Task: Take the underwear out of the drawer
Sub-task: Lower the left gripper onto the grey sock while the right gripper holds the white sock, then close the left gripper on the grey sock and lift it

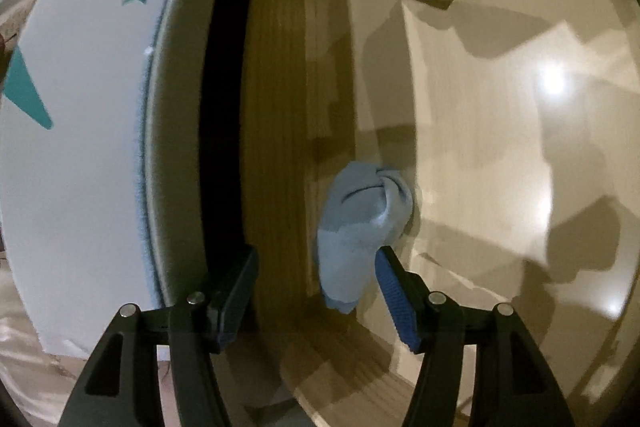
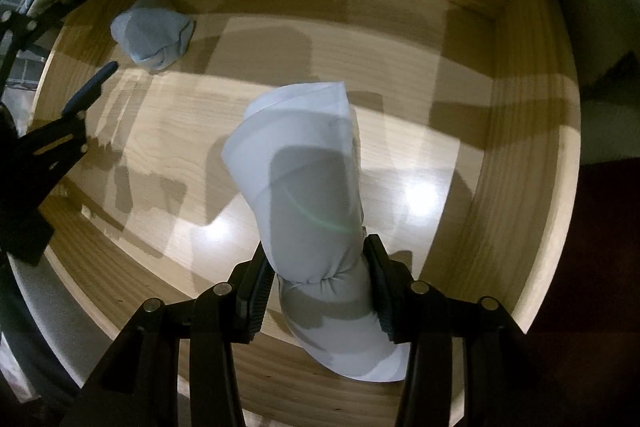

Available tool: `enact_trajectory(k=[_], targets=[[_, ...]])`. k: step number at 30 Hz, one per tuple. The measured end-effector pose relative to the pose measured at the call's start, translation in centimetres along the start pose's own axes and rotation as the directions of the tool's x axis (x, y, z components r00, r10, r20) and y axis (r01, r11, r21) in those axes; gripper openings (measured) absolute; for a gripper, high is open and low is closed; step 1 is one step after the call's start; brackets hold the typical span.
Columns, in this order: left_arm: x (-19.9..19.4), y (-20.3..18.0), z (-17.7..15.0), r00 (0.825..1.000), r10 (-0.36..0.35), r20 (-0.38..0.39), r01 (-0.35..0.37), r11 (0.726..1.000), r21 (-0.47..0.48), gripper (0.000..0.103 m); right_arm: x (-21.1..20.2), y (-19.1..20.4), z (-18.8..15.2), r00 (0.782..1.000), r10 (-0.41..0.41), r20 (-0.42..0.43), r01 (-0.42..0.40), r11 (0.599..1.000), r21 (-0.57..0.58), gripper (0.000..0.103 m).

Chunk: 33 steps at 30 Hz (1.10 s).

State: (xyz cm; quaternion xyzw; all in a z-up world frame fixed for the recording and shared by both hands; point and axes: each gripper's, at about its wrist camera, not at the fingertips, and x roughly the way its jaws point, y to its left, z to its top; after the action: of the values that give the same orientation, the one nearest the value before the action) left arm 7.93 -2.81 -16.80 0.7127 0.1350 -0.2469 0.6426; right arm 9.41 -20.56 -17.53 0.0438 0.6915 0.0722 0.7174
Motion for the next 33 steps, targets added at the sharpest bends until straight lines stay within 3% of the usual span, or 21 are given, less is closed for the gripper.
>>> enact_trajectory(k=[7, 10, 11, 14, 16, 20, 23, 28, 33], targets=[[2.3, -1.3, -0.6, 1.000, 0.010, 0.021, -0.012, 0.998, 0.060, 0.063, -0.3, -0.7, 0.0, 1.000, 0.022, 0.002, -0.022, 1.000, 0.009, 0.043], [3.4, -1.5, -0.5, 0.999, -0.041, 0.004, 0.041, 0.997, 0.063, 0.063, -0.4, -1.2, 0.0, 1.000, 0.029, 0.005, -0.029, 0.999, 0.013, 0.043], [3.8, -1.6, -0.5, 1.000, -0.016, 0.015, 0.015, 0.997, 0.071, 0.063, -0.4, -1.3, 0.0, 1.000, 0.031, 0.005, -0.031, 0.999, 0.014, 0.043], [4.8, -0.9, -0.6, 0.999, -0.046, 0.000, 0.046, 0.998, 0.044, 0.057, -0.4, -1.8, 0.0, 0.999, 0.039, 0.007, -0.039, 0.999, 0.019, 0.043], [5.5, -0.5, -0.7, 0.998, -0.068, -0.014, 0.068, 0.997, 0.033, 0.048, -0.4, -1.9, 0.1, 0.999, 0.045, 0.008, -0.045, 0.999, 0.022, 0.043], [7.1, -0.7, -0.6, 0.999, -0.029, -0.038, 0.031, 0.998, 0.047, 0.036, -0.8, -2.4, -0.1, 0.998, 0.059, 0.012, -0.059, 0.998, 0.034, 0.044], [7.3, -0.4, -0.5, 0.996, -0.056, -0.063, 0.057, 0.998, 0.014, 0.033, -1.1, -2.8, -0.2, 0.998, 0.061, 0.012, -0.061, 0.997, 0.036, 0.044], [7.9, 1.8, 0.6, 0.972, -0.182, -0.147, 0.170, 0.981, -0.090, 0.033, -1.5, -2.8, -0.1, 0.999, 0.045, 0.009, -0.045, 0.999, 0.026, 0.044], [9.6, 4.9, 2.4, 0.925, -0.309, -0.223, 0.262, 0.941, -0.216, 0.033, -1.7, -2.7, -0.1, 0.999, 0.045, 0.006, -0.045, 0.998, 0.034, 0.044]])
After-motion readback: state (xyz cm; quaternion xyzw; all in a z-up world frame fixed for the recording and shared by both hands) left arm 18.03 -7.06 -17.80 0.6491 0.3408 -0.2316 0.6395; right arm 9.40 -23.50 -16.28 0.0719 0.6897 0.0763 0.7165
